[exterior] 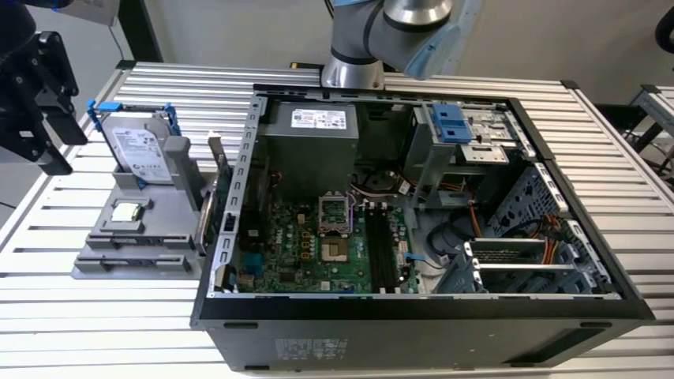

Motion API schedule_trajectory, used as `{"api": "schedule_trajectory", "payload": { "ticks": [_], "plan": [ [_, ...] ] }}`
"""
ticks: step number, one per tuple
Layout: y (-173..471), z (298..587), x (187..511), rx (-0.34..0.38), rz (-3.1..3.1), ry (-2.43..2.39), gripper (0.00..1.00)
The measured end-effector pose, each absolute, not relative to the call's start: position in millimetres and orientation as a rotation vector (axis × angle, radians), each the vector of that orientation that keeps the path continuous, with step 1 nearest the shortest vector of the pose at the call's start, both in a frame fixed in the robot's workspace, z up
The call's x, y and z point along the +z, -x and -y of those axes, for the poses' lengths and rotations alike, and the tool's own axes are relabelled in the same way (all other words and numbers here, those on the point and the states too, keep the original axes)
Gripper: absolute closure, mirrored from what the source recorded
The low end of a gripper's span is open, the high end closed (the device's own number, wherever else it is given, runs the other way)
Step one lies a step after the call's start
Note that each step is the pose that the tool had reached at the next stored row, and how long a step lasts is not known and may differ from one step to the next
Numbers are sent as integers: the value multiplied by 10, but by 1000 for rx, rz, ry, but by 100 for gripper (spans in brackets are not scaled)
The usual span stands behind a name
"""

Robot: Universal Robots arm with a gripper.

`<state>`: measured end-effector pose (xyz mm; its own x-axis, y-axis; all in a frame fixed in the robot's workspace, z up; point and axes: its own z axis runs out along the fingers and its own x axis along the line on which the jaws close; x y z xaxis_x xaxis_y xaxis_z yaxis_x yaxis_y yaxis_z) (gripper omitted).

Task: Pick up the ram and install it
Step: 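Pick up the ram and move it above insertion slot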

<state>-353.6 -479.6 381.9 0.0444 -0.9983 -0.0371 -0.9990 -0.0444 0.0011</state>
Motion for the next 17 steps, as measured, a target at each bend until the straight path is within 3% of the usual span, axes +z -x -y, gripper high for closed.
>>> {"api": "schedule_trajectory", "payload": {
  "ticks": [17],
  "plan": [
    [3523, 4791, 3632, 42, -2172, 2235, 0]
  ]
}}
